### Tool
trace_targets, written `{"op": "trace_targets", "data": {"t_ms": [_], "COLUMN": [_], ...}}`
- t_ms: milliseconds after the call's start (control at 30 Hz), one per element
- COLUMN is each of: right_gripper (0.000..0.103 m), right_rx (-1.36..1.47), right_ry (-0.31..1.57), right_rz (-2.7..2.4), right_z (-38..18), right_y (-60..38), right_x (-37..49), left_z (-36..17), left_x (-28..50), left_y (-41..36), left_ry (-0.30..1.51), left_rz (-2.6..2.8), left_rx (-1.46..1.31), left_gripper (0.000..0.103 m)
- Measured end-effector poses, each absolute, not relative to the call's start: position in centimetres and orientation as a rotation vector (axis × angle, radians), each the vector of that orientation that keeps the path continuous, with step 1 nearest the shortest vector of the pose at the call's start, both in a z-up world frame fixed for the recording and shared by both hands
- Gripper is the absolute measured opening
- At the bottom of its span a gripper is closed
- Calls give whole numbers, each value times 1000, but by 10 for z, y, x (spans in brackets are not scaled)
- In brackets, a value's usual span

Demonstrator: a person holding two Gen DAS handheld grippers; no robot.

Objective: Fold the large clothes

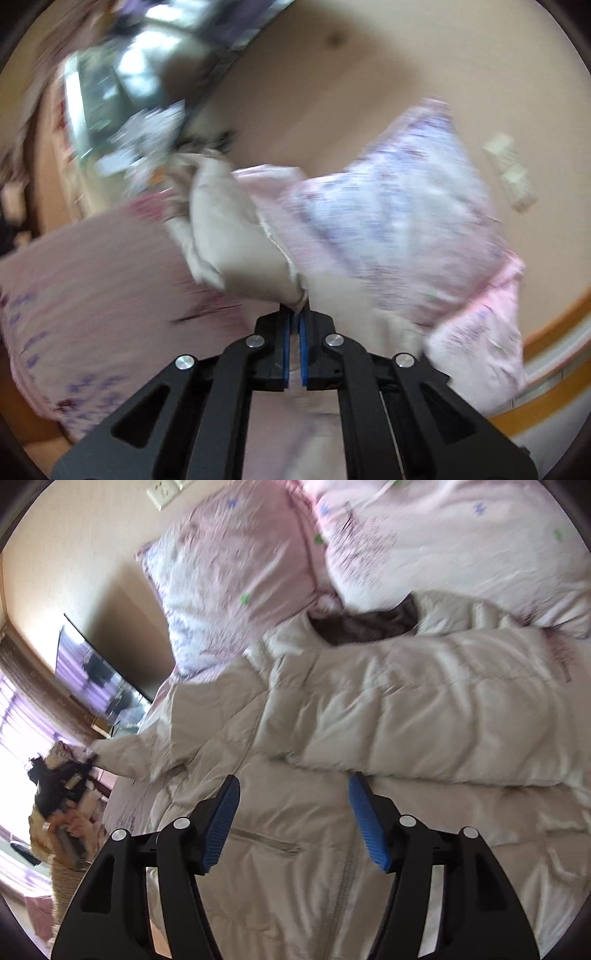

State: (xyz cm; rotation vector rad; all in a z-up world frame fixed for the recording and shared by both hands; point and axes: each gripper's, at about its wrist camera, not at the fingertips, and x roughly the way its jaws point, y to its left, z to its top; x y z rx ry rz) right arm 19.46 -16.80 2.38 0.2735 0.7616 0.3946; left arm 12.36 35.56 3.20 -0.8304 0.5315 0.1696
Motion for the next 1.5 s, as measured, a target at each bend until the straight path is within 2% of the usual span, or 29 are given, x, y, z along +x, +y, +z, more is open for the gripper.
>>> {"op": "trace_targets", "data": {"t_ms": [167, 400, 633, 900, 1000, 1033, 1067, 1100, 1267, 1400, 1500], "right_gripper": [63, 63, 63, 63, 63, 63, 63, 63, 63, 62, 52], "right_rx": [318, 375, 408, 462, 497, 508, 519, 530, 574, 558, 538], "right_ry": [718, 698, 683, 718, 723, 726, 735, 742, 819, 868, 919], "right_rz": [331, 238, 135, 93, 138, 158, 177, 195, 296, 312, 322], "right_z": [29, 23, 14, -3, -3, -3, -3, -4, -13, -25, -35], "right_y": [-203, -247, -284, -309, -306, -303, -299, -296, -270, -252, -237], "right_x": [189, 187, 191, 201, 205, 208, 210, 213, 231, 242, 252], "left_z": [101, 130, 77, 19, 24, 27, 30, 35, 61, 65, 55], "left_x": [150, 182, 222, 244, 244, 239, 239, 230, 191, 159, 141], "left_y": [267, 128, 3, -51, -48, -45, -44, -36, -7, 42, 85], "left_ry": [472, 518, 744, 949, 971, 975, 972, 933, 825, 757, 733], "left_rz": [-56, -415, -592, -564, -577, -604, -618, -619, -620, -435, -286], "left_rx": [-686, -590, -525, -418, -400, -412, -430, -454, -367, -183, -103], "left_gripper": [4, 4, 4, 7, 17, 48, 89, 94, 94, 94, 94]}}
